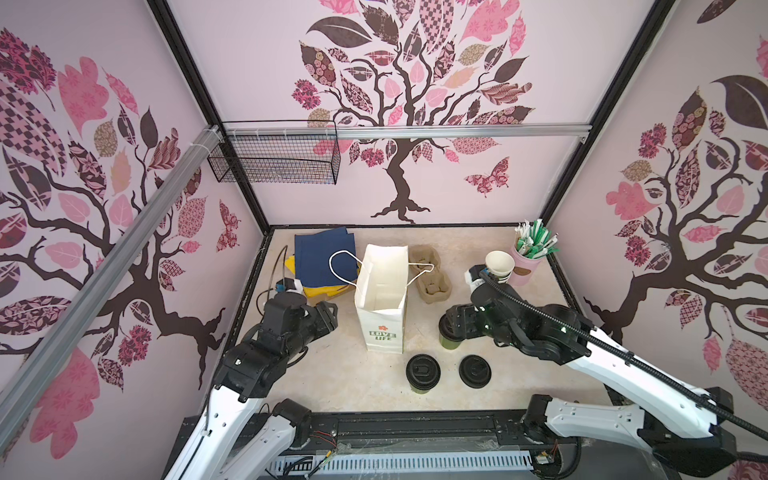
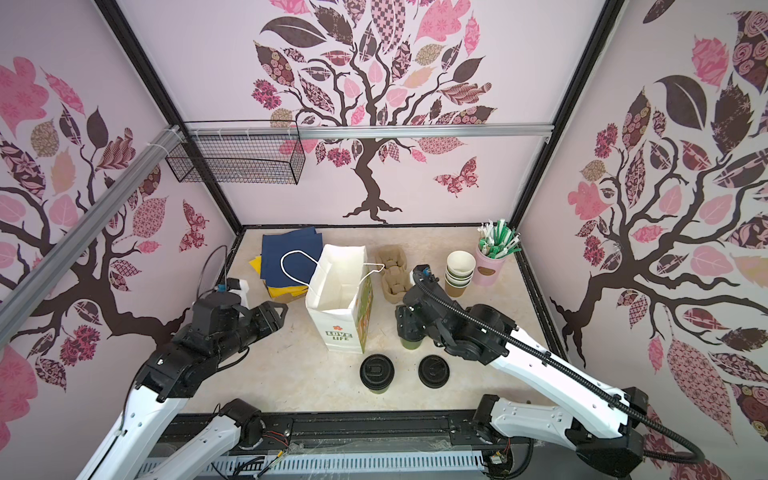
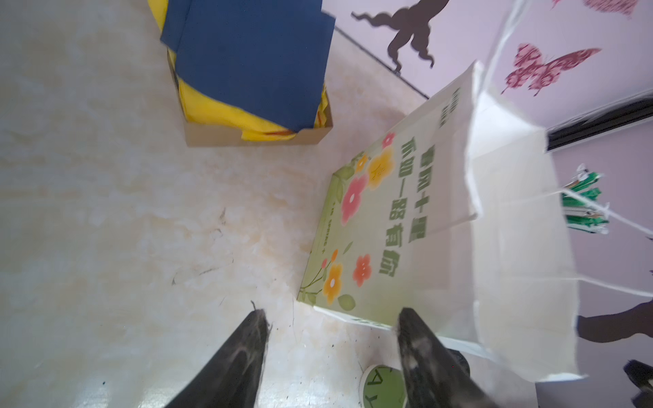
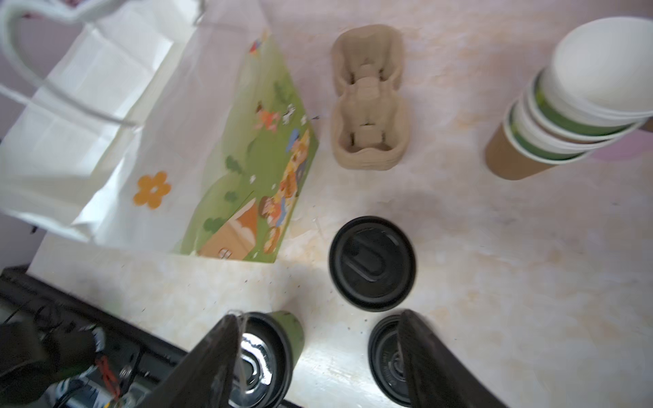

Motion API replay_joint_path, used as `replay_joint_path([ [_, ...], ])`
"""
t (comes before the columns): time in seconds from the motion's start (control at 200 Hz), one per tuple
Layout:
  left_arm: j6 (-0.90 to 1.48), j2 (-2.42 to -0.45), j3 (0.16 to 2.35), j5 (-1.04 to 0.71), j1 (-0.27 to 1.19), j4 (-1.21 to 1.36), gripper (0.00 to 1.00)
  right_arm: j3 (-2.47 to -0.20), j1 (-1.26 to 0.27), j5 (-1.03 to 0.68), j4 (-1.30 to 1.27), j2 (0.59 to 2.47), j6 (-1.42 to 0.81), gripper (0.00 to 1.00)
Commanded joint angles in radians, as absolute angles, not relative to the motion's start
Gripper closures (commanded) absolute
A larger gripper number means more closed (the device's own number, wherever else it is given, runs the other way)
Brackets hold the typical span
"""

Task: Pack the takeout coffee
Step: 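Release the lid and move the right gripper to the pulp cup carriers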

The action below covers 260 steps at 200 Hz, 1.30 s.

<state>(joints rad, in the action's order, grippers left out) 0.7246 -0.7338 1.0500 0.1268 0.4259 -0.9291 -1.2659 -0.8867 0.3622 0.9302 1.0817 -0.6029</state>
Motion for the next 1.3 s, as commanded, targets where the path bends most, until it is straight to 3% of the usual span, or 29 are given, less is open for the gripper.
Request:
replay_joint_path([
  [0.0,0.658,-0.774,1.171,0.190,0.422,-0.958,0.37,-1.326,-0.771,0.392,1.011,1.147,-0.572,0.29],
  [0.165,0.647,-0.851,1.287,0.213,0.423,-0.982,0.37,-1.400,-0.586,0.211,0.944,1.322,-0.472,0.36],
  [0.585,0.616,-0.988,1.420,0.169,0.423,-1.031,0.37,-1.622,-0.505,0.063,0.794,1.761,-0.317,0.33],
  [0.92,0.625,-1.040,1.447,0.121,0.422,-1.014,0.37,-1.922,-0.505,0.069,0.875,2.079,-0.222,0.36],
  [1.295,0.621,-1.052,1.459,0.128,0.423,-1.012,0.37,-1.995,-0.505,0.085,0.906,2.208,-0.239,0.43],
])
